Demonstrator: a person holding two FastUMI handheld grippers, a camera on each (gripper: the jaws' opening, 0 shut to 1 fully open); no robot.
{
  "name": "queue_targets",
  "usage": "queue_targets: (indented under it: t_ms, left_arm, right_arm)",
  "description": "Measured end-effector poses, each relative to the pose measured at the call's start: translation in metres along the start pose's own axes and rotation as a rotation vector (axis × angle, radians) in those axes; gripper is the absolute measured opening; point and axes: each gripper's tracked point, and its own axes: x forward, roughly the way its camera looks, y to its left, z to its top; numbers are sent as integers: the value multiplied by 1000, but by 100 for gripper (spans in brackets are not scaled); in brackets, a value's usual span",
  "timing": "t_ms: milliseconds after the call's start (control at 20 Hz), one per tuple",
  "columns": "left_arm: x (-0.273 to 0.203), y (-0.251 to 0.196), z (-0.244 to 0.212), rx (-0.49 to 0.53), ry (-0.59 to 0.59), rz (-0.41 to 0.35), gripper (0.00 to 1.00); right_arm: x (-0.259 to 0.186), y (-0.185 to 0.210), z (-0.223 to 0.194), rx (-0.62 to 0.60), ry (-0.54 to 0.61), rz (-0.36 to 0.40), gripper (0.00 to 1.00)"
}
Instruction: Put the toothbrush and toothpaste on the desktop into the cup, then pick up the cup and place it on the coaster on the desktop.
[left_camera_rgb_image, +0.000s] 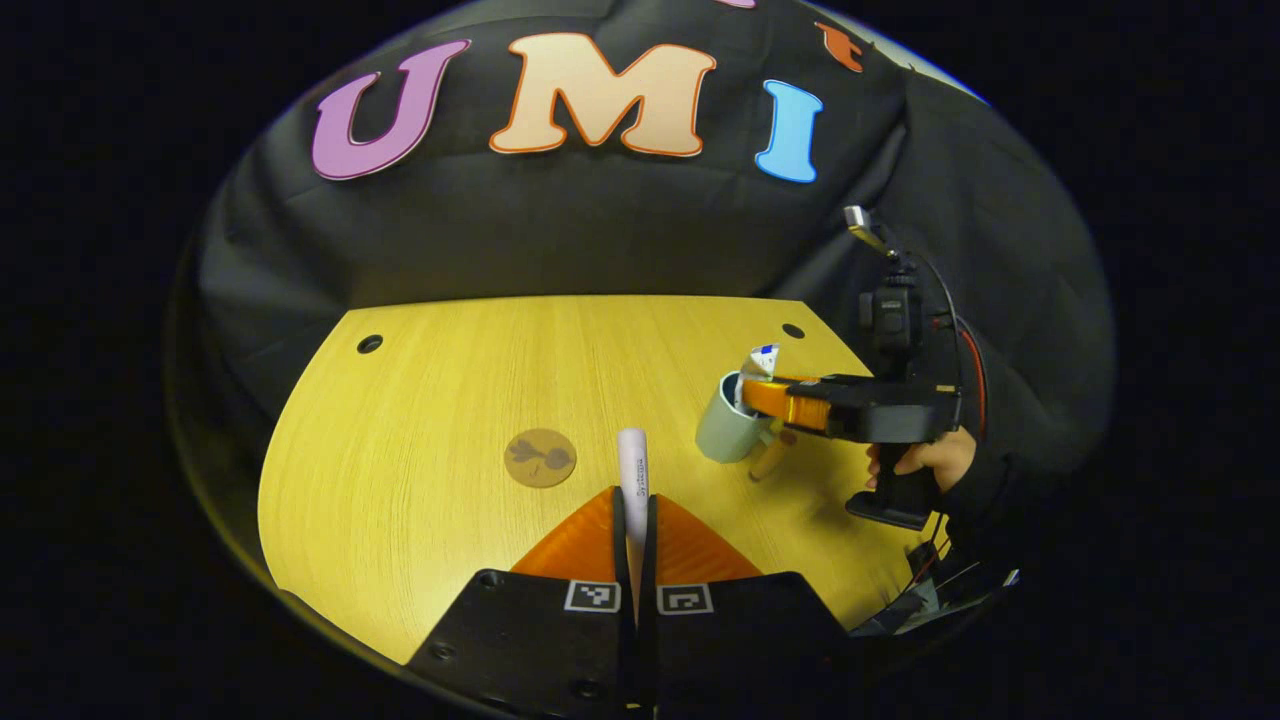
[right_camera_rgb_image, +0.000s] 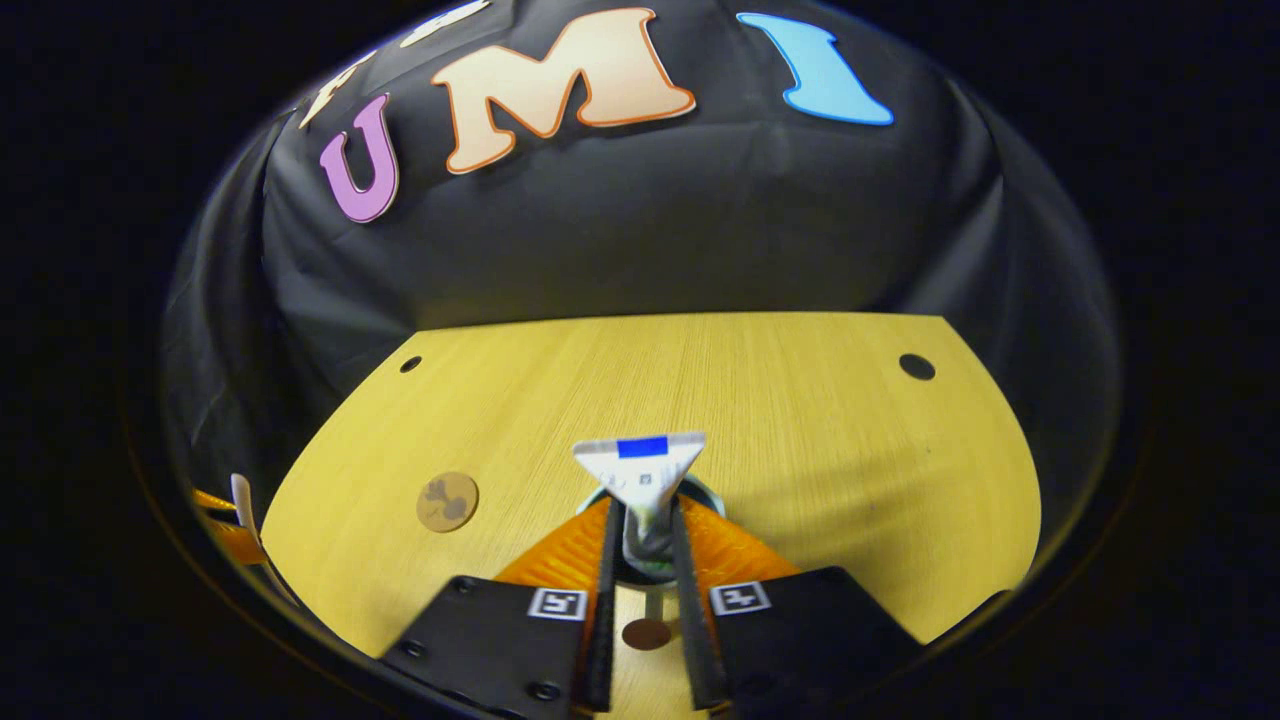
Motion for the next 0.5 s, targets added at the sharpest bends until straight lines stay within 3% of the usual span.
queue_targets:
  t_ms: [100,200,500]
  left_arm:
    - [7,-7,6,21,-6,-21,0]
    - [15,-18,15,34,-9,-47,0]
    - [48,-51,60,59,-112,-128,0]
  right_arm:
    - [-9,1,9,-1,-42,18,59]
    - [-22,-6,14,-14,-80,12,97]
    - [-75,-55,3,65,-142,-60,99]
